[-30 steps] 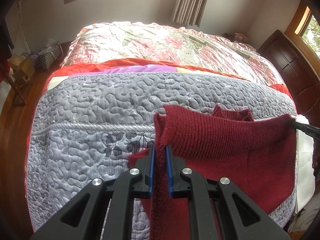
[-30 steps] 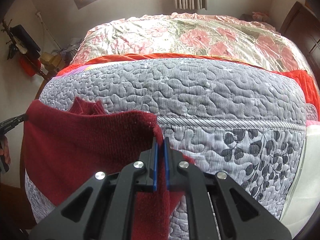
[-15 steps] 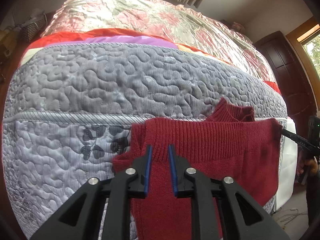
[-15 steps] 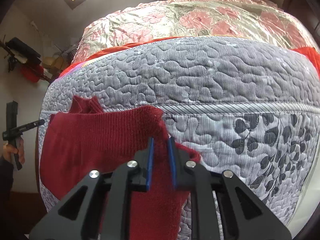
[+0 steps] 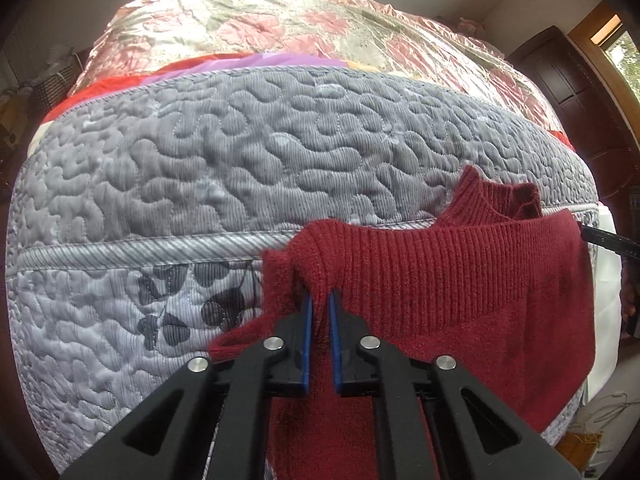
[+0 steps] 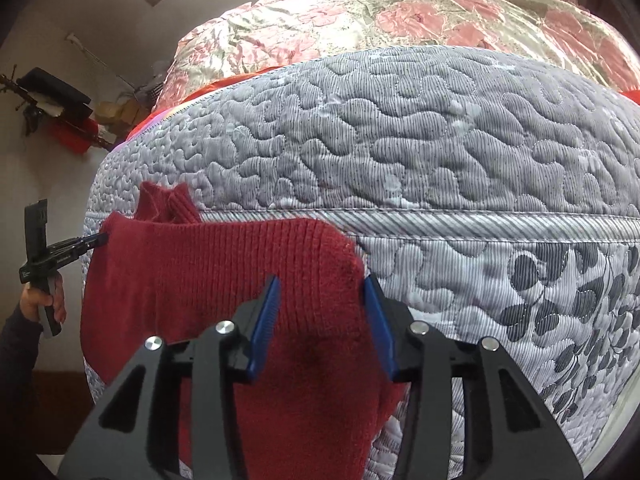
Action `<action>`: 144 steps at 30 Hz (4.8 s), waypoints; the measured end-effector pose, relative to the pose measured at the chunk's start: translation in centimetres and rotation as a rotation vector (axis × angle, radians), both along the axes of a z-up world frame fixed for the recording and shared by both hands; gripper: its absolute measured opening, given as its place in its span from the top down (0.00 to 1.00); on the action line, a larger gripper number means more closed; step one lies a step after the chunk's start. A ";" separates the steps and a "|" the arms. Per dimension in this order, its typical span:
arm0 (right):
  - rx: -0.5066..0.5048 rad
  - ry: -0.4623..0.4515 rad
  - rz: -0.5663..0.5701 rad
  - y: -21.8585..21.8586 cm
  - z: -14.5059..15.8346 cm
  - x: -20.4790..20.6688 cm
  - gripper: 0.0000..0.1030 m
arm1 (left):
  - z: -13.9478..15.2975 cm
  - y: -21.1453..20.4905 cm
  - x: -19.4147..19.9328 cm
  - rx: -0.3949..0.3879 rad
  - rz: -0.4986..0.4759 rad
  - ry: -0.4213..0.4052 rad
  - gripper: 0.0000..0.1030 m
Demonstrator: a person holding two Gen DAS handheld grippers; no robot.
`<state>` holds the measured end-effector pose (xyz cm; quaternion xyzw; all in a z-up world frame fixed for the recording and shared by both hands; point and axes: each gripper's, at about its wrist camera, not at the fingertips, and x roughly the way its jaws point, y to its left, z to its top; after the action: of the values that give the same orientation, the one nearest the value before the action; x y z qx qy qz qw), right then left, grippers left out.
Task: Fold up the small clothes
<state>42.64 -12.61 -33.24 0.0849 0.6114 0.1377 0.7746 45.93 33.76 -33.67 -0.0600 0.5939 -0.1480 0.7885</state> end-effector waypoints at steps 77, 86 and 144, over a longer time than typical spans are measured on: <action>-0.135 -0.073 0.202 13.7 -2.6 -18.1 0.67 | -0.5 -5.1 -14.7 0.085 -0.038 -0.020 0.50; -0.057 -0.182 0.276 20.8 1.1 -18.9 0.54 | 3.9 0.8 -9.7 -0.077 0.042 -0.086 0.39; -0.528 -0.548 0.709 44.9 -0.8 -22.2 0.91 | -3.0 6.6 -1.9 -0.483 0.162 0.400 0.78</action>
<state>20.40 32.27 -34.01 -0.3648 0.3913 0.2498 0.8071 44.02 40.34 -36.66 -0.3203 0.6781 -0.2068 0.6283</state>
